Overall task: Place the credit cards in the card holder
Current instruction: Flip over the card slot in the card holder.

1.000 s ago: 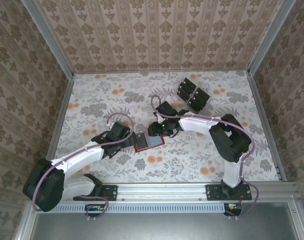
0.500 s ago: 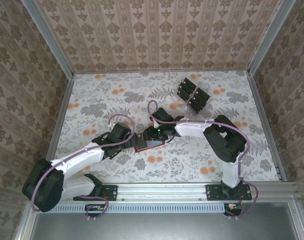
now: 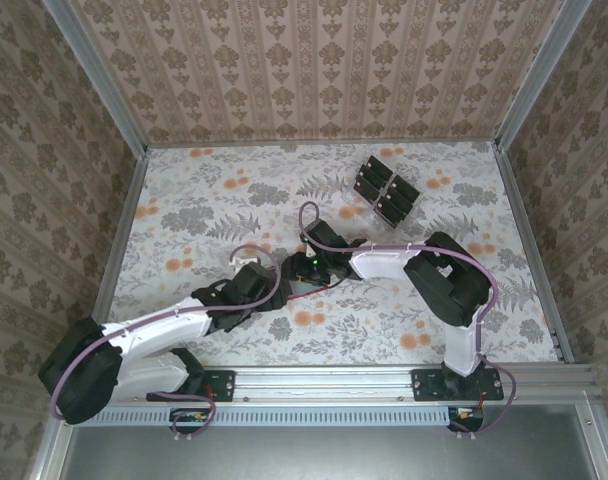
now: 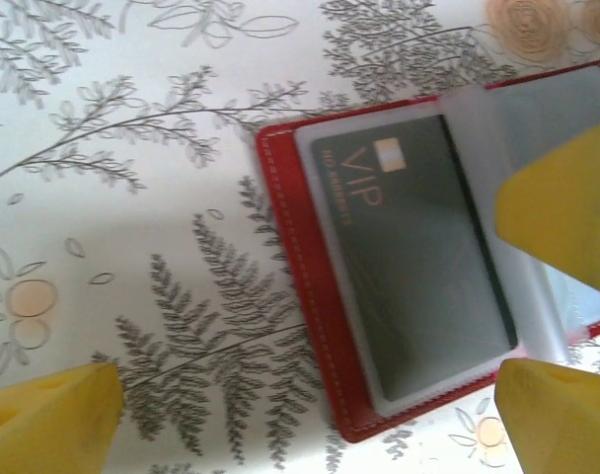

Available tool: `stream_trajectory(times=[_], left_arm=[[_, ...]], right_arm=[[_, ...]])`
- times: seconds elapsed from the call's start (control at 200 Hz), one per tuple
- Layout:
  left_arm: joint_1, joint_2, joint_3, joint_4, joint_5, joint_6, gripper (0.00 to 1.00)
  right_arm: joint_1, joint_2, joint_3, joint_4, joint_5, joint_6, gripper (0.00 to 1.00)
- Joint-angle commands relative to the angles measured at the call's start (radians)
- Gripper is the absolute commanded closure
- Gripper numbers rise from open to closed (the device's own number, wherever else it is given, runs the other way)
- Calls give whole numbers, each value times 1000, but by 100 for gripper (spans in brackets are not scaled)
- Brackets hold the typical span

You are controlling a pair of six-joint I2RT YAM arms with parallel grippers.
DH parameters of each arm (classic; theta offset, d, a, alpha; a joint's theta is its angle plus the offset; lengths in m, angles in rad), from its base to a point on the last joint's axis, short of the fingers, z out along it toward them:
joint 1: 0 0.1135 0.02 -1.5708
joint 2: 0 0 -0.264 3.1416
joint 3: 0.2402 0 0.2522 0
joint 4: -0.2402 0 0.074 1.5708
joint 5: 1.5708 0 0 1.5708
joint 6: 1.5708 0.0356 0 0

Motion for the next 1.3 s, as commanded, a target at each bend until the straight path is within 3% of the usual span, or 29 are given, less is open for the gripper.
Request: stream_trajectory(times=[0.0, 0.37, 0.835, 1.295], left_arm=[[-27, 35, 5, 67, -35, -26, 0], [-64, 147, 51, 183, -49, 6, 0], [-67, 257, 50, 205, -111, -14, 0], [-70, 293, -8, 235, -124, -62, 0]], right_arm=[[-3, 13, -37, -12, 10, 41, 46], [-11, 17, -71, 44, -15, 100, 45], [-18, 5, -75, 60, -36, 119, 45], [-85, -152, -71, 2, -6, 32, 44]])
